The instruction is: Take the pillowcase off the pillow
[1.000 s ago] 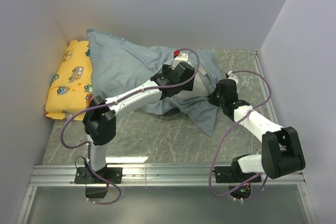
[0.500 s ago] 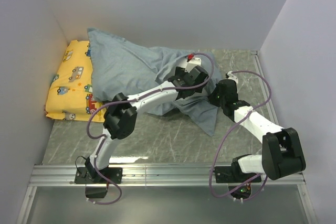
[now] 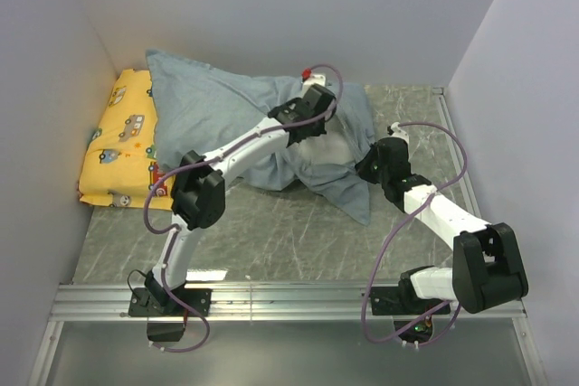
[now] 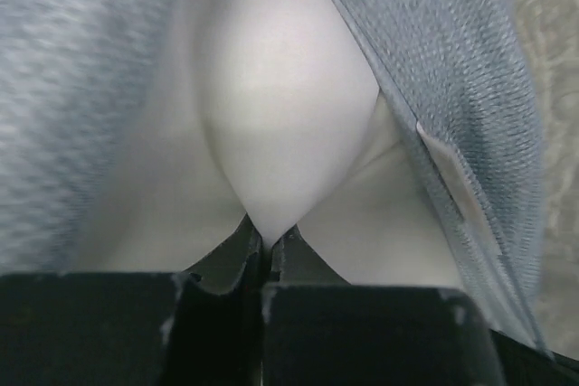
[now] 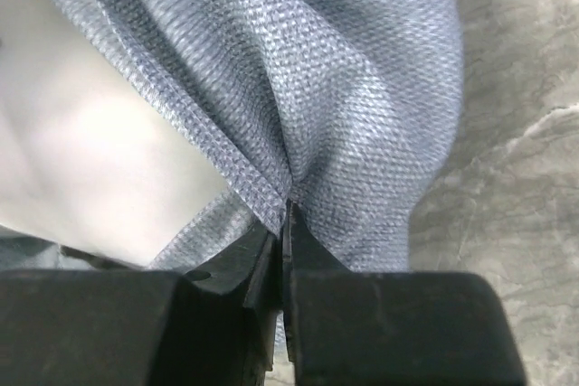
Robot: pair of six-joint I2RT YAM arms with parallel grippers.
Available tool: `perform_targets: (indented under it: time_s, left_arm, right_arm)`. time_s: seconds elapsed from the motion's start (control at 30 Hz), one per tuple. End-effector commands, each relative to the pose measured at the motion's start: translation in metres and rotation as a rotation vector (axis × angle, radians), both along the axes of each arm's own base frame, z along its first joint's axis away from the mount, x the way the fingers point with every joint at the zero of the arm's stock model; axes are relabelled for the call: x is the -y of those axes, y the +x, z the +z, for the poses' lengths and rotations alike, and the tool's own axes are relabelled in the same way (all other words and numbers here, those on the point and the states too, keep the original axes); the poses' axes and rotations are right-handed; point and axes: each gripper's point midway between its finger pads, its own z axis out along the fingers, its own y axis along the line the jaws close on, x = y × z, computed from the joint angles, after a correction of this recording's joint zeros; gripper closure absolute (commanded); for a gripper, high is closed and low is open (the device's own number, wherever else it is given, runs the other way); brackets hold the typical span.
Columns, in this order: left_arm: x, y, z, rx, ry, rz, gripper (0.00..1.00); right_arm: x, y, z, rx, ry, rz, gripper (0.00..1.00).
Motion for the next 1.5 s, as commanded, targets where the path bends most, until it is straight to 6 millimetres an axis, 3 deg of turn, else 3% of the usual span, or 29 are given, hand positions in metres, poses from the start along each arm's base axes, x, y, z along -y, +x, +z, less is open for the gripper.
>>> perform_targets:
  time_s: [0.0,0.2,0.43,0.53,0.57,0.6,0.63,0.77,0.87,1.03,1.07,1.1,1.13,1.17,1.23,1.27,1.37,1.47]
  left_arm:
    - [-0.057,0.033,0.093,0.102,-0.154,0.098,1.0]
    - [-0.089,0.042,0.161,0.134,-0.375,0.066,1.0]
    - [-0.105,0.038,0.192,0.127,-0.459,0.019,1.0]
    - [-0.095,0.018,0.193,0.099,-0.486,-0.053,1.0]
    - [-0.099,0.005,0.21,0.129,-0.512,-0.069,1.0]
    - [-0.1,0.0,0.199,0.103,-0.517,-0.073,1.0]
    - [-0.102,-0.005,0.206,0.11,-0.529,-0.082,1.0]
    - [-0.106,-0.026,0.235,0.142,-0.572,-0.119,1.0]
    - [-0.102,-0.035,0.237,0.132,-0.582,-0.144,1.0]
    - [-0.084,-0.069,0.215,0.104,-0.565,-0.197,1.0]
    - [-0.088,-0.081,0.222,0.122,-0.574,-0.2,1.0]
    - [-0.087,-0.085,0.195,0.091,-0.559,-0.191,1.0]
    - [-0.087,-0.092,0.185,0.082,-0.556,-0.188,1.0]
    - [-0.093,-0.101,0.161,0.043,-0.549,-0.169,1.0]
    - [-0.096,-0.107,0.146,0.039,-0.565,-0.163,1.0]
    - [-0.1,-0.115,0.124,0.002,-0.559,-0.149,1.0]
    - [-0.103,-0.121,0.098,-0.03,-0.554,-0.135,1.0]
    - [-0.104,-0.125,0.09,-0.033,-0.568,-0.135,1.0]
  right_arm:
    - [0.011,-0.011,-0.014,-0.038,-0.04,-0.028,0.93]
    - [0.019,-0.012,-0.023,-0.051,-0.049,-0.068,0.94]
    - [0.017,-0.009,-0.031,-0.054,-0.04,-0.072,0.84]
    - [0.018,-0.002,-0.032,-0.058,-0.053,-0.08,0.79]
    - [0.019,0.005,-0.026,-0.046,-0.059,-0.09,0.79]
    - [0.018,0.009,-0.031,-0.059,-0.061,-0.085,0.79]
    - [0.017,0.013,-0.029,-0.056,-0.054,-0.087,0.78]
    - [-0.008,0.02,-0.022,-0.003,0.013,-0.007,0.69]
    - [-0.021,0.019,-0.008,0.044,-0.022,0.011,0.51]
    - [-0.023,0.028,-0.014,0.012,-0.035,0.014,0.38]
    - [-0.018,0.03,-0.014,0.008,-0.031,0.003,0.36]
    - [-0.02,0.031,-0.014,0.004,-0.022,0.008,0.35]
    - [-0.025,0.032,-0.009,0.01,-0.005,0.031,0.33]
    - [-0.026,0.033,-0.005,0.022,0.002,0.037,0.32]
    - [-0.033,0.032,0.01,0.053,0.025,0.073,0.28]
    - [-0.033,0.029,0.011,0.046,0.024,0.077,0.27]
    - [-0.028,0.02,0.029,0.07,0.008,0.086,0.23]
    - [-0.011,0.012,0.048,0.096,-0.031,0.051,0.16]
